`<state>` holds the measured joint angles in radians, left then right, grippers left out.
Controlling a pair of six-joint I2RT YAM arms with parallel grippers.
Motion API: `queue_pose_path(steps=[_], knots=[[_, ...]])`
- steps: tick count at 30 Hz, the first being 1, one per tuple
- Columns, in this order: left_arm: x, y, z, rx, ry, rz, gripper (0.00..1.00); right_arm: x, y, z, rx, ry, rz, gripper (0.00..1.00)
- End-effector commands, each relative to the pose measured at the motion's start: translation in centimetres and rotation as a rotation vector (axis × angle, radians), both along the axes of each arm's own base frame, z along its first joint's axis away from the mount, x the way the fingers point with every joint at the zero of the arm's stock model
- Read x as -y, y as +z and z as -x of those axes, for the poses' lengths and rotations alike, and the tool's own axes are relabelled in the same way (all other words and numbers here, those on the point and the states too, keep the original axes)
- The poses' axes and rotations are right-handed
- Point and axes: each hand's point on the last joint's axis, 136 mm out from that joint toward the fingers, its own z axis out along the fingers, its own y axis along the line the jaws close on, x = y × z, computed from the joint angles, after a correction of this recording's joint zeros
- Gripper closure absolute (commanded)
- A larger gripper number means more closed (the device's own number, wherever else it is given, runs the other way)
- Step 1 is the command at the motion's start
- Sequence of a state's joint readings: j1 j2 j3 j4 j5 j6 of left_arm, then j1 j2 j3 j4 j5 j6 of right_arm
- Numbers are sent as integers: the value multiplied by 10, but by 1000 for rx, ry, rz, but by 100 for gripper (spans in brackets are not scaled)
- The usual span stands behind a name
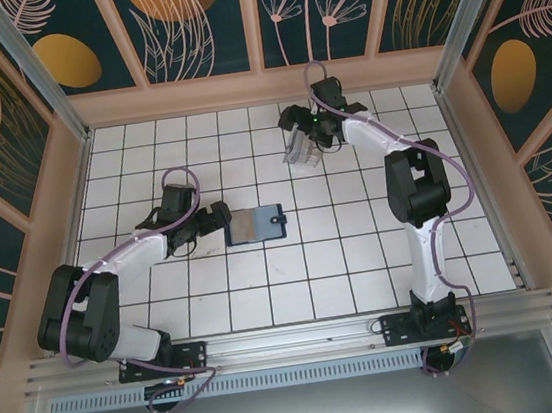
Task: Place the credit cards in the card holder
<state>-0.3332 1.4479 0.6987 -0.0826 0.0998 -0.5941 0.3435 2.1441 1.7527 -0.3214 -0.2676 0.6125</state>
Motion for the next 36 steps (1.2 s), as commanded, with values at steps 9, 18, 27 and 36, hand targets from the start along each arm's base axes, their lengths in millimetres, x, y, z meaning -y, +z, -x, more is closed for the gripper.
queue_pose_path(steps=[9, 18, 27, 36], knots=[[1, 0, 0, 4, -12, -1, 2, -12, 17, 1, -3, 28, -134, 1], [0, -4, 3, -3, -6, -3, 2, -6, 8, 7, -18, 24, -115, 34], [2, -3, 0, -9, -12, -4, 1, -3, 16, 7, 4, 27, -151, 55], [3, -7, 2, -13, -8, 14, 2, 2, 17, 7, 11, 21, -177, 83]])
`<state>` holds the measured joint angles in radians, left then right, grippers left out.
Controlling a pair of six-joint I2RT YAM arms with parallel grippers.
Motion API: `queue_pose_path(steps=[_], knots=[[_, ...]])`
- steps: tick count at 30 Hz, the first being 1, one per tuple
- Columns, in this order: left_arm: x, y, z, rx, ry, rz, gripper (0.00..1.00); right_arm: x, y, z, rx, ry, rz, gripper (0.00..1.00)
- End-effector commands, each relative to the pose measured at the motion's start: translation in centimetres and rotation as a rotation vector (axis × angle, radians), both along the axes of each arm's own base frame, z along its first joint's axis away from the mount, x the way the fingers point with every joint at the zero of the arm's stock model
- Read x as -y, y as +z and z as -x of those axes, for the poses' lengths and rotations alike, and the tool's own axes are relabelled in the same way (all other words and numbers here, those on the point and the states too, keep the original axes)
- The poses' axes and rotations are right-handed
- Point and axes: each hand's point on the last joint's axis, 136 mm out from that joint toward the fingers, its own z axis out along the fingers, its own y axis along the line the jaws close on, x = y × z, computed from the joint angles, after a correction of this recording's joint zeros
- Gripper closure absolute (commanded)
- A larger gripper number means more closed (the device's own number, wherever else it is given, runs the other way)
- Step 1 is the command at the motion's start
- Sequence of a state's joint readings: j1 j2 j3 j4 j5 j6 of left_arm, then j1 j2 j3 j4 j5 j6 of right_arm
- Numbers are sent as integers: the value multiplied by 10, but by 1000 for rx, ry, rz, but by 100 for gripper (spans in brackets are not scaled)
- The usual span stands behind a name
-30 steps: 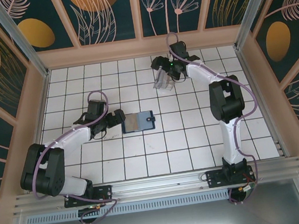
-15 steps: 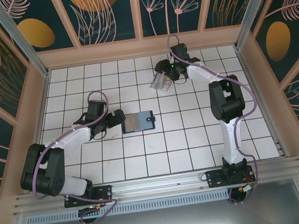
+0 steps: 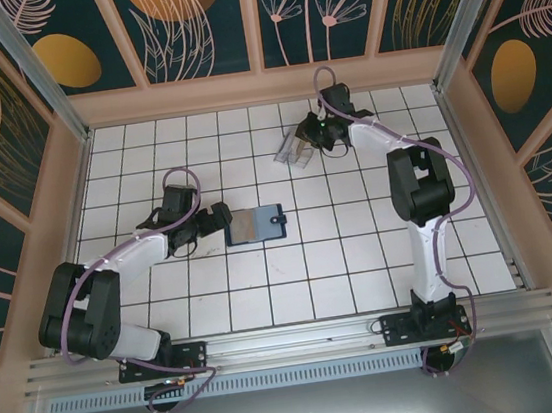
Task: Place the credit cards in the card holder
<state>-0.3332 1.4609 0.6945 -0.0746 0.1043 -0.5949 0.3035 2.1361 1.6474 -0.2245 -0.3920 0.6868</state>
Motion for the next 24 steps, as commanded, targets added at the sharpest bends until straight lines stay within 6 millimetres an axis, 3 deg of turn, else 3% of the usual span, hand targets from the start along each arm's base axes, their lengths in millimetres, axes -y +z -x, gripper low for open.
queue_pose_path(steps=[1, 6, 18, 24], knots=[[3, -3, 1, -3, -8, 13, 1, -3, 36, -2, 83, 18, -56, 84], [2, -3, -1, -6, -10, 3, 1, -2, 37, -2, 83, 23, -68, 96], [4, -5, -2, -19, -15, 2, 2, 8, 38, 11, 54, 47, -33, 100], [5, -18, 1, -47, -12, 10, 2, 28, 15, 25, -16, 38, 43, 100]])
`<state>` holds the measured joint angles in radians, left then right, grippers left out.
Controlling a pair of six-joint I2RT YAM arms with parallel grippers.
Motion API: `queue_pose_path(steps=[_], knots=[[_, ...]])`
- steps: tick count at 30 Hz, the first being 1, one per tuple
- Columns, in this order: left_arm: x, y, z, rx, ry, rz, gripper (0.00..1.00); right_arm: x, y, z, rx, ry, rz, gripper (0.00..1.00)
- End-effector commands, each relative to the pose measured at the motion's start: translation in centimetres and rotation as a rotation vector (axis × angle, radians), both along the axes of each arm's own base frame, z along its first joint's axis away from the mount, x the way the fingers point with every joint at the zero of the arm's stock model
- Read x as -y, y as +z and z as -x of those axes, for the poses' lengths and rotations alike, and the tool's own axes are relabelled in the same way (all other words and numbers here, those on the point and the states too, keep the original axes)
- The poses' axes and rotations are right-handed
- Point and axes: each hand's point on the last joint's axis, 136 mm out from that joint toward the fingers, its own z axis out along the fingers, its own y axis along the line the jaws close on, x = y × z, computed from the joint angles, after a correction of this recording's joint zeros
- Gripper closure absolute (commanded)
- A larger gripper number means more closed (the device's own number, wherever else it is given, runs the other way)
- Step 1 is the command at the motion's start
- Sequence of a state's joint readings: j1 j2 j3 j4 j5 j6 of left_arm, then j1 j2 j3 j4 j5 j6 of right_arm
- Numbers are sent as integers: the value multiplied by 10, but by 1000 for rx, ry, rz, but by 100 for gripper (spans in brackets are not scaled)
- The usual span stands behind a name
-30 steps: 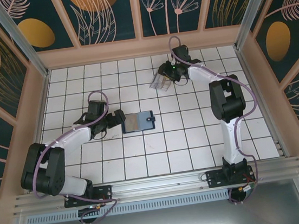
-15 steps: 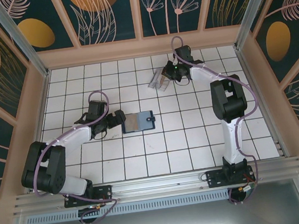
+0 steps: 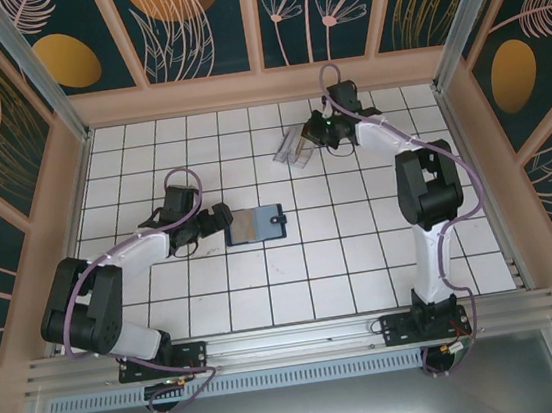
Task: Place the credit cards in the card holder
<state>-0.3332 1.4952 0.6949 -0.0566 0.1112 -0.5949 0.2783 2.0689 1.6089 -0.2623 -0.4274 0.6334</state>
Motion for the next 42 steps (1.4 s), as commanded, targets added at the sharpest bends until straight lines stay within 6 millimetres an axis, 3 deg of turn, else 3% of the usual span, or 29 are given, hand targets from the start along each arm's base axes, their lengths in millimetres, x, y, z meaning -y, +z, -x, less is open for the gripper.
queue_pose_path(steps=[1, 9, 13, 20, 28, 35, 42], knots=[[4, -11, 2, -36, -9, 14, 2, 18, -5, 14, -42, 2, 41, 100], [11, -2, -8, -14, -16, 39, 2, 22, -23, 13, -77, 9, 72, 100], [11, -2, -7, -23, -17, 37, 1, 23, -25, 11, -79, 3, 70, 88], [11, -5, -5, -29, -15, 46, 1, 16, -30, 6, -93, 18, 46, 82], [12, -4, -5, -26, -17, 48, 2, 13, -25, 2, -87, 14, 35, 79], [11, -7, -3, -32, -17, 48, 2, 9, -6, -2, -47, 11, 10, 72], [11, -7, -2, -32, -16, 51, 1, 0, -15, -6, -68, 10, -1, 69]])
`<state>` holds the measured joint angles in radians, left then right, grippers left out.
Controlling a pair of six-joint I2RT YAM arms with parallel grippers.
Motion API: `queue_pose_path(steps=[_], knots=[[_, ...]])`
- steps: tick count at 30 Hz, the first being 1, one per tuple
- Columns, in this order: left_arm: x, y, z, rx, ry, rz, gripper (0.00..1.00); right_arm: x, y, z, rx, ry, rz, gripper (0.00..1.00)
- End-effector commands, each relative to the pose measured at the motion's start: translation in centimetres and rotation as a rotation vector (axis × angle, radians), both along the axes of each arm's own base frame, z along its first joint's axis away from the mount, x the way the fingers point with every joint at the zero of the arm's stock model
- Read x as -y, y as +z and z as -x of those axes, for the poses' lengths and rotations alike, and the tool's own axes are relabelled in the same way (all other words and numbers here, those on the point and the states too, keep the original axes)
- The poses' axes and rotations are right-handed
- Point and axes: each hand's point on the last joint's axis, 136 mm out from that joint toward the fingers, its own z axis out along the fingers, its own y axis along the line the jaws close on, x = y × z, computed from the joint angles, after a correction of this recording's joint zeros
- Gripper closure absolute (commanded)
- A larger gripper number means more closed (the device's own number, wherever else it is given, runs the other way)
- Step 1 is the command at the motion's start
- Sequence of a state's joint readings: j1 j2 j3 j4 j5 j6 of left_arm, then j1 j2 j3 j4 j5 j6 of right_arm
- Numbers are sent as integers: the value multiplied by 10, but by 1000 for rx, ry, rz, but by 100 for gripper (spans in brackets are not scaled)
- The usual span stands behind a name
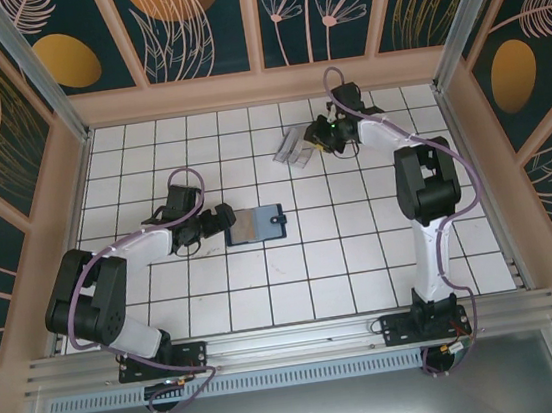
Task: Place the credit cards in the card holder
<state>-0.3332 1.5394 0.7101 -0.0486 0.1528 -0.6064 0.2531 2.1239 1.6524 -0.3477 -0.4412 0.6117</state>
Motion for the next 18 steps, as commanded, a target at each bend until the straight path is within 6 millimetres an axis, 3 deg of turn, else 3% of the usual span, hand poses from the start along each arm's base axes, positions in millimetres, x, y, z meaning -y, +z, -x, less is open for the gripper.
queue_pose_path(steps=[1, 10, 18], knots=[[3, 0, -1, 3, 0, 18, 2, -15, 10, -7, 18, 14, -29, 69], [3, -1, -3, 1, -3, 14, 1, -19, -3, -15, -9, 8, -23, 68], [2, -1, -3, 2, -5, 5, 1, -19, -4, -17, -13, 0, -12, 62]])
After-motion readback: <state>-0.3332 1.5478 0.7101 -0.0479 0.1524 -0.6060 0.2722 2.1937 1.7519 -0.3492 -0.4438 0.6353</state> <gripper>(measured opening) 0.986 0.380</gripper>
